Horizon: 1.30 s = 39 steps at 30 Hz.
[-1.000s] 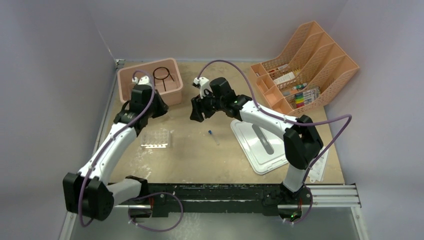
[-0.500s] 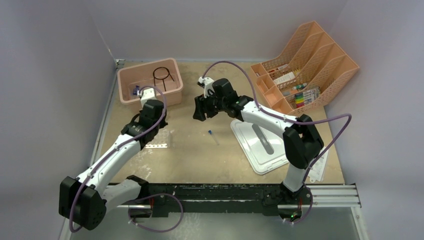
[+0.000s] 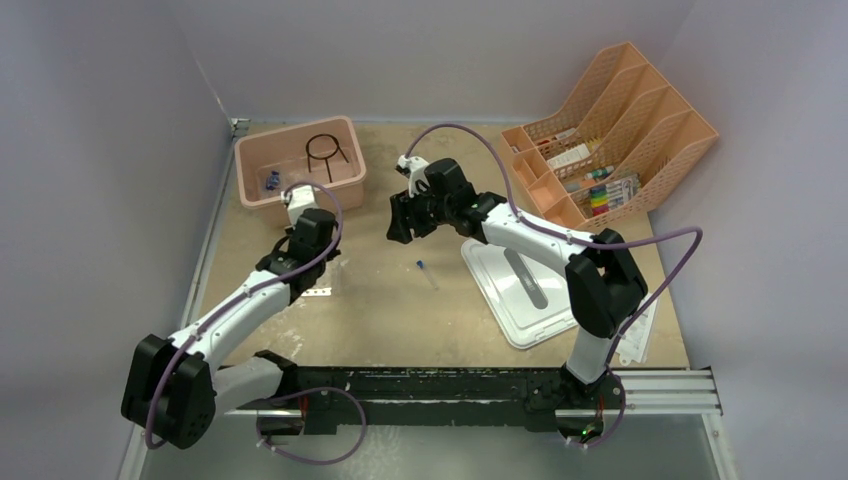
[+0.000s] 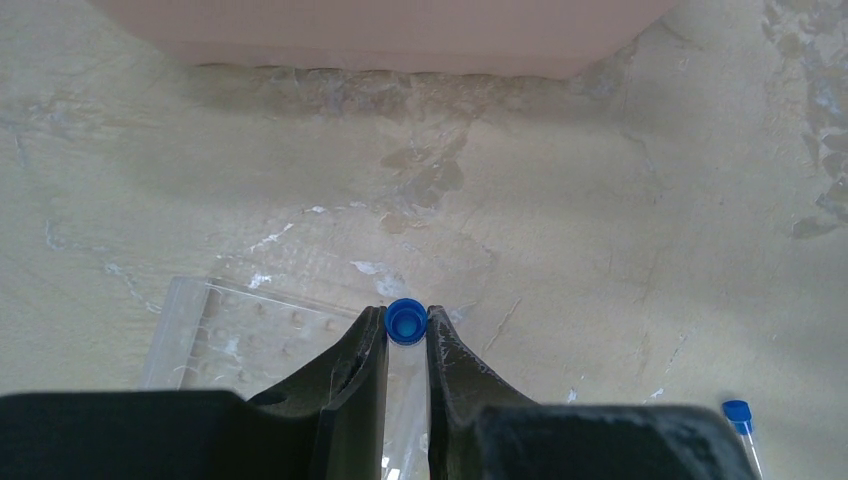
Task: Organize the chemistry lab equipment
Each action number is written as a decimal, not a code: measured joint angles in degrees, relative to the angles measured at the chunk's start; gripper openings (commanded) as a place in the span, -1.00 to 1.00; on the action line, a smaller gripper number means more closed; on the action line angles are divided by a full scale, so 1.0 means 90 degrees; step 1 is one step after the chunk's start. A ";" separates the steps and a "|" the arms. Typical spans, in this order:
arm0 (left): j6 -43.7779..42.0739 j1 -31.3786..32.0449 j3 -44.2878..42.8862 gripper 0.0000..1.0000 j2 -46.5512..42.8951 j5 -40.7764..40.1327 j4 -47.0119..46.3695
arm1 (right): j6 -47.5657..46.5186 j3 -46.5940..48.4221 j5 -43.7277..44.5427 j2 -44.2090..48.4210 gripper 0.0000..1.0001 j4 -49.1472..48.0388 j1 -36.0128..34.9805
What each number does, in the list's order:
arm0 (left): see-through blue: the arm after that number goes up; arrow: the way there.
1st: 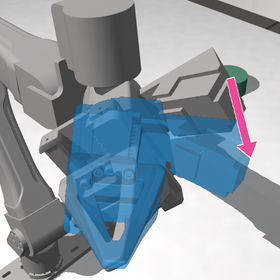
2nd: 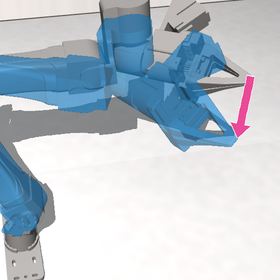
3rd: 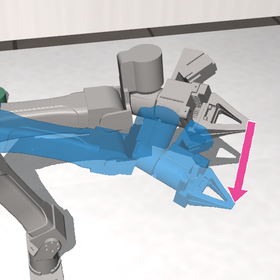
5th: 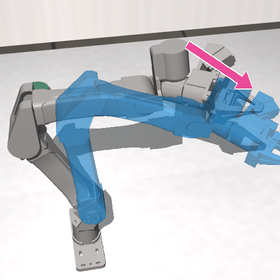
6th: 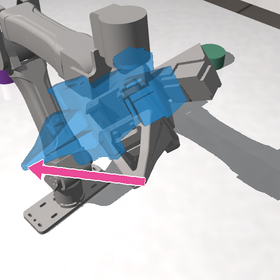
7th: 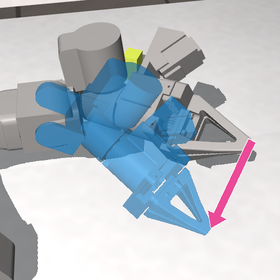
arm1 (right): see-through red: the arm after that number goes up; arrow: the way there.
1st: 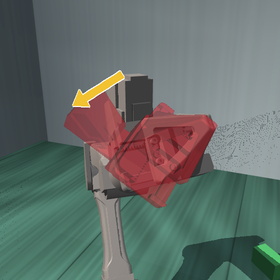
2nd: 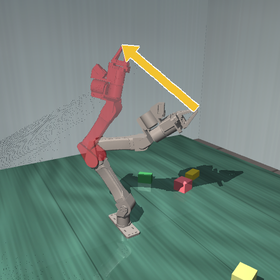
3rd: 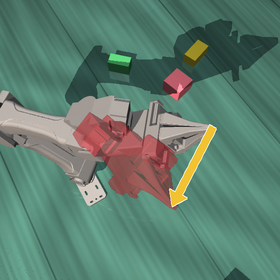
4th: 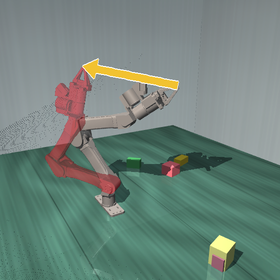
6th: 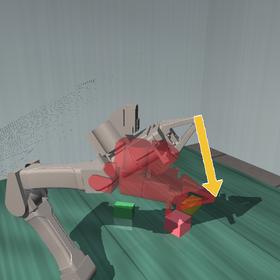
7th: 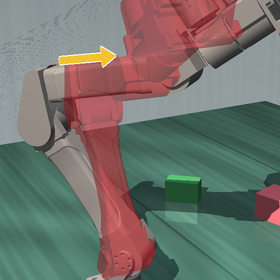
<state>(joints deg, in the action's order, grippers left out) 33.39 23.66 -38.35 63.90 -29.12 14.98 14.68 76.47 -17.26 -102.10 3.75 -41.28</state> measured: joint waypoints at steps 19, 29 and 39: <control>0.0393 0.0265 0.0180 -0.90 0.0010 -0.0682 -0.0185 | 0.0036 0.0000 -0.0010 0.0000 0.23 0.0010 0.0131; 0.0549 0.0267 0.0287 -0.89 0.0136 -0.0668 -0.0231 | 0.0036 0.0000 -0.0022 0.0000 0.23 0.0010 0.0177; 0.0583 0.0291 0.0474 -0.89 0.0197 -0.0568 -0.0457 | 0.0041 0.0000 -0.0022 0.0000 0.23 0.0010 0.0197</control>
<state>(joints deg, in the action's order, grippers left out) 38.63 26.28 -34.09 65.67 -34.24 10.87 15.05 76.47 -17.45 -102.10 3.84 -39.51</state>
